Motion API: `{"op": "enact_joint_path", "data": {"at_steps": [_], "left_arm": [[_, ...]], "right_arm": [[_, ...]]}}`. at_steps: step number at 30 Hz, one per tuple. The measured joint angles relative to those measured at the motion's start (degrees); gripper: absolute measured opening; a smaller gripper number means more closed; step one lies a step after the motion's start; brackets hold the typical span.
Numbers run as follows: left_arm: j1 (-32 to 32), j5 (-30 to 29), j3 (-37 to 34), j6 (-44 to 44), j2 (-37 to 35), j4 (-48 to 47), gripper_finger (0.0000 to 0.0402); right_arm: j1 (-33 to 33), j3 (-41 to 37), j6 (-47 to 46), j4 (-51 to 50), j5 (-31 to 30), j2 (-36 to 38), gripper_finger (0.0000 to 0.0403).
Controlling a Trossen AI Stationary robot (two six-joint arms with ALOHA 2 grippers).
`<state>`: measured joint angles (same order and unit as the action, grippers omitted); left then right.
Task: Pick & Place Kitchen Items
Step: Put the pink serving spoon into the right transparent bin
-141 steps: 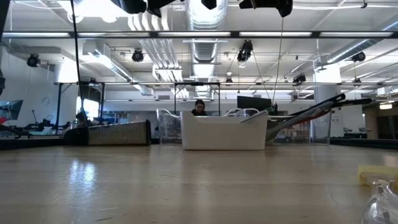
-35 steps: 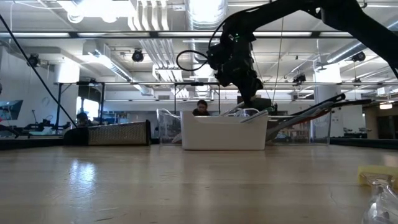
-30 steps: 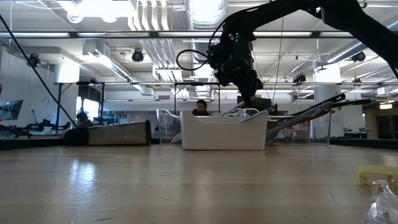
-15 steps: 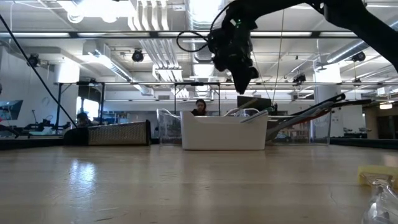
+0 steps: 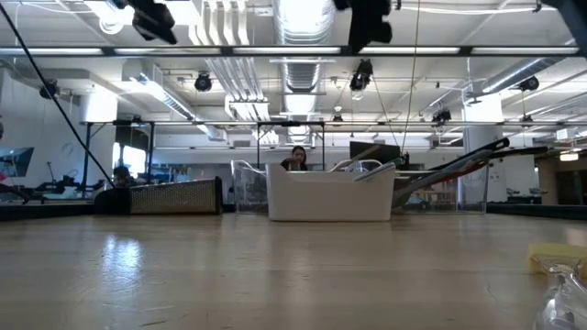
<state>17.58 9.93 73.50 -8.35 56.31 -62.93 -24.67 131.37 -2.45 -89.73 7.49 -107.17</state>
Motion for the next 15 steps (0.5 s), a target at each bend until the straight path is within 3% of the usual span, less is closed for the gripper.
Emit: {"op": "enact_joint_path", "data": {"at_steps": [8,15], "left_arm": [[-15.45,-0.11,-8.63,-2.53,4.72,-1.79,0.0243],[-35.53,-7.57,-15.85,0.60,12.87,-0.57,0.0243]], "right_arm": [[6.05,-1.77,-4.42,1.67,-9.62,10.58,0.0091],[7.98,-4.55,-7.78,2.38,-12.63,16.46,0.0082]]}}
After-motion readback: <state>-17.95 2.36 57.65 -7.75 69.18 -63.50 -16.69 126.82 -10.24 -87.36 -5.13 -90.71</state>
